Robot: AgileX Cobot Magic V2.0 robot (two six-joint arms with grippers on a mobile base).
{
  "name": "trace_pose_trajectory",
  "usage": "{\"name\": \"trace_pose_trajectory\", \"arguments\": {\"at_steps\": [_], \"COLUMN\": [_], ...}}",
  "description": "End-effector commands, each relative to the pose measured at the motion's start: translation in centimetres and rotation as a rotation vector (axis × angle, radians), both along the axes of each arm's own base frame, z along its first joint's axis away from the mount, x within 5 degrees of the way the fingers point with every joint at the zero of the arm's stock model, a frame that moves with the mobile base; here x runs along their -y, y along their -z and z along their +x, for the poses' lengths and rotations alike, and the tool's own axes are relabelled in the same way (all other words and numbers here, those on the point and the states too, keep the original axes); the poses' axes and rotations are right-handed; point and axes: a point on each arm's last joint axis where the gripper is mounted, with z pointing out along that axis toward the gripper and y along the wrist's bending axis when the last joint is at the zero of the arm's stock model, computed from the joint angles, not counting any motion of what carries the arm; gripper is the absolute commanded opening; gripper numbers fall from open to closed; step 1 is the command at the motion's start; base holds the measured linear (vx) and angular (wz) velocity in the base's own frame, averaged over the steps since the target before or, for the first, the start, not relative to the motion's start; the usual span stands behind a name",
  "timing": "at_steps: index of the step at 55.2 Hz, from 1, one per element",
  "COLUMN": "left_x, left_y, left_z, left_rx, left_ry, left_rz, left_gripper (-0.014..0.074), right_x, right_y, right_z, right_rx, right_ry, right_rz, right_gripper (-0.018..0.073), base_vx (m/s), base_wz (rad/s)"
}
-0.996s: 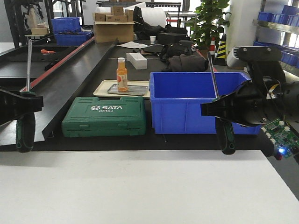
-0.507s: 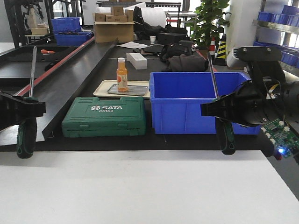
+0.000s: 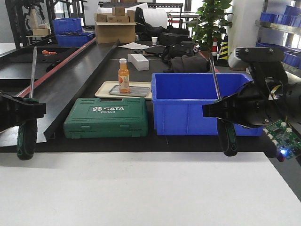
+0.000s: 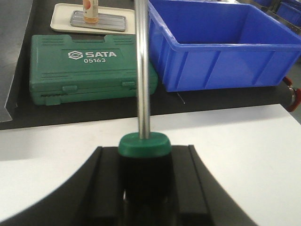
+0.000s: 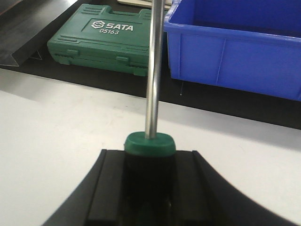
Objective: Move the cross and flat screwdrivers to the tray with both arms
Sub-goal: 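Lift both screwdrivers upright off the table, then hold both screwdrivers while the base turns away from the table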
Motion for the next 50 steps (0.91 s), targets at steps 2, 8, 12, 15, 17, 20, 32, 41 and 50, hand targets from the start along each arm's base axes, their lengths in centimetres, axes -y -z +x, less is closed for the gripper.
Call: {"name": "trace_pose_trajectory", "arguments": {"at_steps": [2,8,12,15,17,20,32,41,50], "left_x": [-0.14,-0.15,-0.15,-0.15,-0.15,-0.15,-0.15,-0.15,-0.15], "left_y": [-2.41,-2.41,-2.41,-2.41,-2.41,-2.41,-2.41,-2.41,-2.41], "left_z": [-0.66,-0.65,-0.65,-0.65,-0.65,-0.65,-0.65,-0.65,-0.65], "left_rx": [0.121,0.122,0.122,0.122,0.122,0.122,0.122,0.122,0.122], "left_ry": [-0.027,-0.028,-0.028,-0.028,-0.028,-0.028,-0.028,-0.028,-0.028], "left_rz": [-0.044,-0.044,-0.044,-0.044,-0.044,-0.044,-0.044,-0.044,-0.044], "left_gripper": [0.0,0.0,0.0,0.0,0.0,0.0,0.0,0.0,0.0], "right_x": [0.37,0.37,0.37,0.37,0.37,0.37,0.37,0.37,0.37], "right_y": [-3.36,-3.36,-3.36,-3.36,-3.36,-3.36,-3.36,-3.36,-3.36], "right_z": [-0.9,-0.9,-0.9,-0.9,-0.9,-0.9,-0.9,-0.9,-0.9], "right_rx": [0.164,0.164,0.164,0.164,0.164,0.164,0.164,0.164,0.164], "right_ry": [0.009,0.009,0.009,0.009,0.009,0.009,0.009,0.009,0.009], "right_rz": [0.043,0.043,0.043,0.043,0.043,0.043,0.043,0.043,0.043], "right_gripper": [-0.0008,-0.0008,-0.0008,-0.0008,-0.0008,-0.0008,-0.0008,-0.0008,-0.0008], "base_vx": [-0.02,-0.04,-0.07,-0.1,-0.11,-0.13,-0.16,-0.22,-0.27], "base_wz": [0.06,0.07,0.08,0.09,0.08,0.09,-0.01,-0.08,-0.07]}}
